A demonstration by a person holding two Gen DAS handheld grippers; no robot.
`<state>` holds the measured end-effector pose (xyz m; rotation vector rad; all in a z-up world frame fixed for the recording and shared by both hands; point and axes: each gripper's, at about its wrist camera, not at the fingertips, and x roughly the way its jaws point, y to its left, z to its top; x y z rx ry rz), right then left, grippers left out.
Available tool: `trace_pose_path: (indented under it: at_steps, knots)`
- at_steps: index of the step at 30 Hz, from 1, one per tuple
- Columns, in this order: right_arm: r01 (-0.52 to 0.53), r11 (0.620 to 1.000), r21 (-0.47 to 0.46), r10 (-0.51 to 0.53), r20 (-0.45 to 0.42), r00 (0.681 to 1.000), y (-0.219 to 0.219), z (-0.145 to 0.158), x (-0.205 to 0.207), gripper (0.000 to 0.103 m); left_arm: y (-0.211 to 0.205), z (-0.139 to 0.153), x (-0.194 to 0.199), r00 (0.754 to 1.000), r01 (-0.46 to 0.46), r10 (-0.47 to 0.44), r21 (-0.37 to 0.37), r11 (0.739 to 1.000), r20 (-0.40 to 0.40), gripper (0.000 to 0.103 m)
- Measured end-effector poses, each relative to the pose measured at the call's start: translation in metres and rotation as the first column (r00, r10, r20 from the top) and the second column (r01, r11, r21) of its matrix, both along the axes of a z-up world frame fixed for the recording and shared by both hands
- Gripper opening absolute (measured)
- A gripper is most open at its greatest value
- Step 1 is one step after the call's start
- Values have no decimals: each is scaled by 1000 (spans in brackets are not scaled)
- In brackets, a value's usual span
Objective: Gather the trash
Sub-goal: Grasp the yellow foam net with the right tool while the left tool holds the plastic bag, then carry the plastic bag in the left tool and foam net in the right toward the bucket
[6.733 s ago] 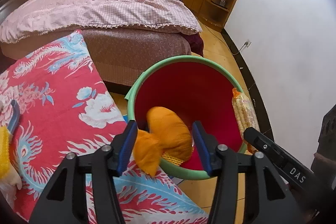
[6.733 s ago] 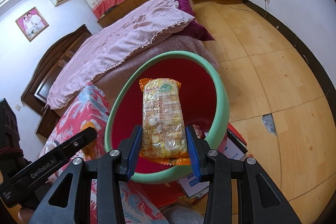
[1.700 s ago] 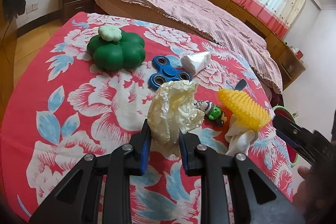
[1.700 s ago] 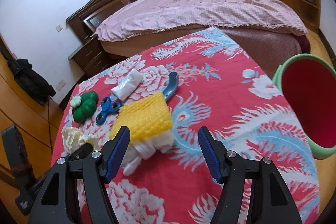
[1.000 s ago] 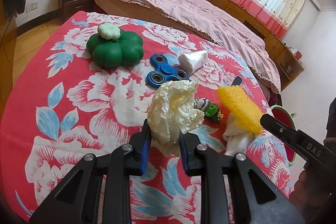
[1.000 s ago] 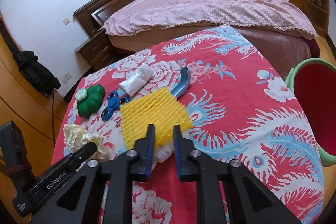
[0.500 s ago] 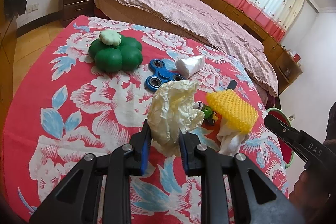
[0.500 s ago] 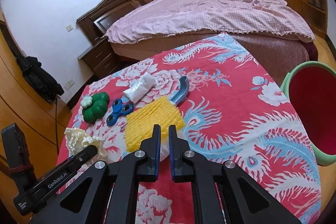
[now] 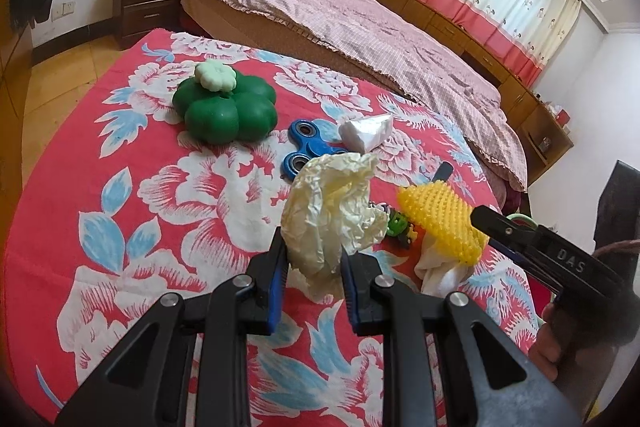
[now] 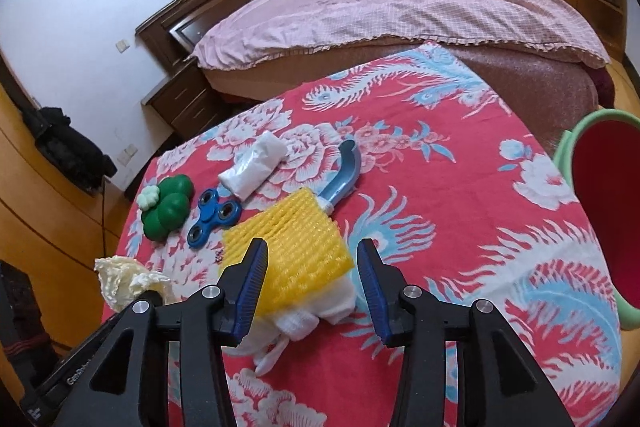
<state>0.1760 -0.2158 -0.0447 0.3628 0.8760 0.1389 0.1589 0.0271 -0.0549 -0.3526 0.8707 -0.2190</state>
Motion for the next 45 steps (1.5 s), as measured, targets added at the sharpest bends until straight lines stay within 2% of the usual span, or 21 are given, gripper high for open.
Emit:
trace_pose_path:
  at_steps: [1, 2, 5, 8, 19, 26, 37, 45]
  knots:
    - [-3, 1000, -2, 3, 0, 1000, 0, -1, 2, 47, 0, 0, 0, 1000, -1, 1, 0, 1000, 0, 24]
    - [-4, 1000, -2, 4, 2, 1000, 1, -1, 3, 35, 0, 0, 1, 1000, -2, 2, 0, 1000, -1, 24]
    - [-6, 1000, -28, 6, 14, 1000, 3, -1, 4, 14, 1, -1, 2, 1000, -4, 4, 0, 1000, -5, 24]
    - [-12, 999, -33, 13, 36, 999, 3, 3, 0, 9, 0, -1, 1, 1000, -5, 5, -1, 1000, -8, 24]
    - [7, 1000, -2, -7, 155, 988, -8, 41, -32, 7, -6, 12, -10, 1000, 8, -8, 1, 1000, 18, 24]
    - [45, 999, 23, -49, 191, 980, -27, 58, -55, 7, -13, 27, -19, 999, 26, -26, 6, 1000, 45, 24]
    - [134, 989, 60, -144, 238, 960, -66, 75, -93, 7, -43, 47, -31, 993, 105, -105, -3, 994, 63, 24]
    - [208, 973, 98, -227, 259, 939, -103, 81, -116, 7, -81, 56, -36, 980, 188, -188, 10, 982, 57, 24]
